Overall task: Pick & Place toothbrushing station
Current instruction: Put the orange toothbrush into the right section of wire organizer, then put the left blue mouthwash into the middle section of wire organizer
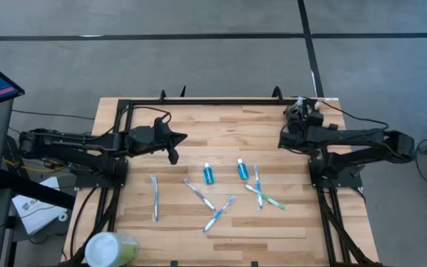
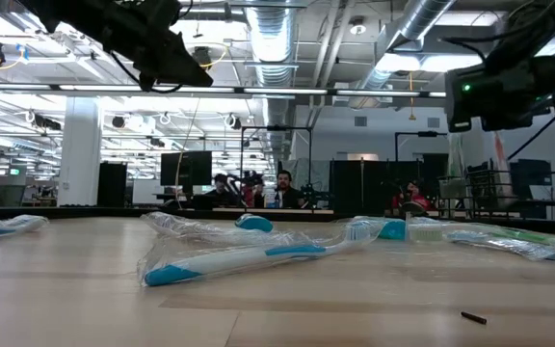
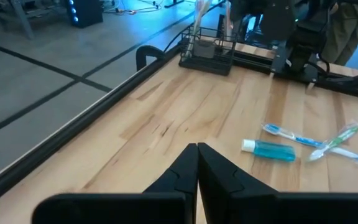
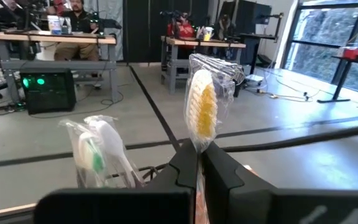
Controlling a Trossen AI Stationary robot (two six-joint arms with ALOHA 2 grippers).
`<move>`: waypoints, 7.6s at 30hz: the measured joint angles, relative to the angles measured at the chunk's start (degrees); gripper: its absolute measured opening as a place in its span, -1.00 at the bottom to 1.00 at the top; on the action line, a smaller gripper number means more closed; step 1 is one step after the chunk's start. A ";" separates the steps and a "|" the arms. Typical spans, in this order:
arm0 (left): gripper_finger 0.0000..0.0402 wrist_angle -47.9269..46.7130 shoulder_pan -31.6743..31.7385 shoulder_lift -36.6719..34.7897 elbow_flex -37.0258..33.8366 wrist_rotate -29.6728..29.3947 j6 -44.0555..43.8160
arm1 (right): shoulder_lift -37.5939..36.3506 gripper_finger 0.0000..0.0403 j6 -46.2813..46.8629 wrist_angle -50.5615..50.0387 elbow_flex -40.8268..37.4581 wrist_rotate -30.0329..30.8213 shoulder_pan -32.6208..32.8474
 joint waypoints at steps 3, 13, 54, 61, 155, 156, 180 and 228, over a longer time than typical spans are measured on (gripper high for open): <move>-0.99 -0.03 0.00 0.00 0.00 -0.02 0.94 | 2.49 -1.00 0.96 1.21 0.02 -0.42 -0.69; -0.99 -0.40 0.00 0.00 0.00 -0.02 1.12 | 10.28 -1.00 10.45 -0.07 0.02 -4.09 -0.93; -0.99 -0.85 0.63 0.00 0.02 -0.12 3.03 | 16.74 -0.14 30.00 -10.85 1.17 -10.78 1.49; -0.99 -0.85 0.63 0.00 0.02 -0.11 3.03 | 11.55 0.00 30.01 -13.58 1.77 -12.60 3.35; -0.99 -16.16 -11.79 25.58 19.82 5.54 -45.60 | -3.94 -0.13 -36.21 3.76 41.08 -54.48 28.74; -0.99 -18.78 -11.42 27.34 21.83 5.45 -46.08 | -4.18 -0.13 -36.41 3.79 41.14 -54.45 28.75; -0.99 -37.84 -8.98 48.38 40.19 21.01 -61.75 | -6.95 -0.21 -42.05 0.33 41.11 -53.62 28.69; -0.25 -11.25 -2.76 48.83 40.19 34.83 -59.06 | -6.95 -0.31 -47.19 -4.12 41.07 -54.18 25.73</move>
